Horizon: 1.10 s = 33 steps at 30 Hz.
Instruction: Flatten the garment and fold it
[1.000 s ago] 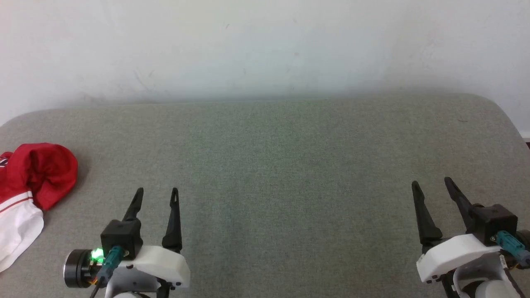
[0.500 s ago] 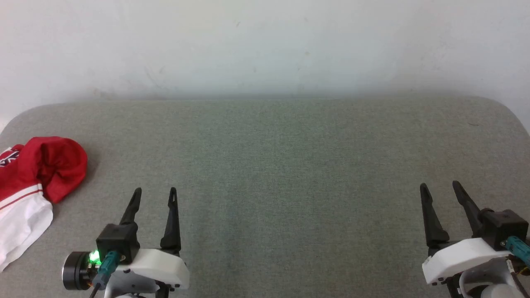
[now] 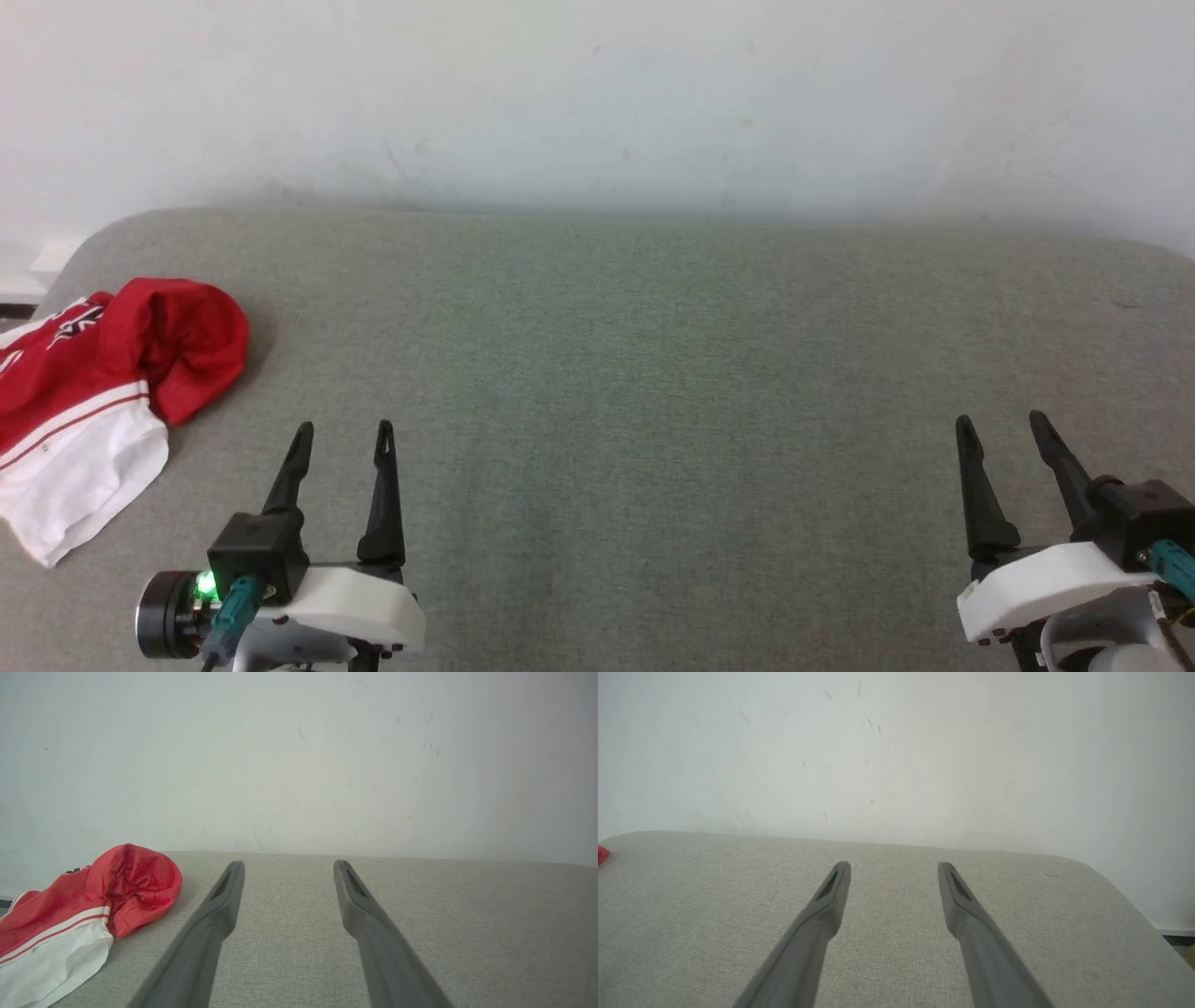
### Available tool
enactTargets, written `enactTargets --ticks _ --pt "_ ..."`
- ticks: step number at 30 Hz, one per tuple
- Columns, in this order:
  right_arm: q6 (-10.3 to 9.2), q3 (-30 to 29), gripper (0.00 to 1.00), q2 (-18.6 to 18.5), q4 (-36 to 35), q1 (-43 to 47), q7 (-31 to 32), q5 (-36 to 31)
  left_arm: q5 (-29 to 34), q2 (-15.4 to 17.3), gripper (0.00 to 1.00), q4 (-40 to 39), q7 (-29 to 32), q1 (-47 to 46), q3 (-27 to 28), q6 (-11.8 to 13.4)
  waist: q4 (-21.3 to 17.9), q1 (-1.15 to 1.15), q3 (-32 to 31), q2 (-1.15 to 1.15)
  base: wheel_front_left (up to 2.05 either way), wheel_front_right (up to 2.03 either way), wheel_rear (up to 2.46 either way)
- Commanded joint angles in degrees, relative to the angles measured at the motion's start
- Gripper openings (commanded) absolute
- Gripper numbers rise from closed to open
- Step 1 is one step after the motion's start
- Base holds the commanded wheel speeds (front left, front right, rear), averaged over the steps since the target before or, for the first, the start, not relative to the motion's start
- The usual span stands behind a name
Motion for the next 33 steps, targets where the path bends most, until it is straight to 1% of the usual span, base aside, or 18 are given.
enactTargets --ticks 1,18,33 --pt "-0.03 -0.28 1.0 0.09 0.31 0.31 -0.63 0.34 -0.42 -0.13 1.0 -0.5 -0.56 0.91 0.11 0.33 0.99 0.0 0.11 0.0 0.0 0.0 0.0" --pt "-0.04 0.94 1.0 0.11 1.28 -0.22 -2.54 -0.16 -1.8 -0.17 1.0 -1.63 -2.47 1.57 0.23 0.99 6.82 0.0 0.51 0.0 0.0 0.0 0.0" --pt "-0.04 1.97 1.0 0.14 2.68 -0.15 -4.34 -0.25 -3.04 -0.2 1.0 -2.49 -4.27 2.51 0.01 1.77 13.08 0.0 0.54 0.0 0.0 0.0 0.0"
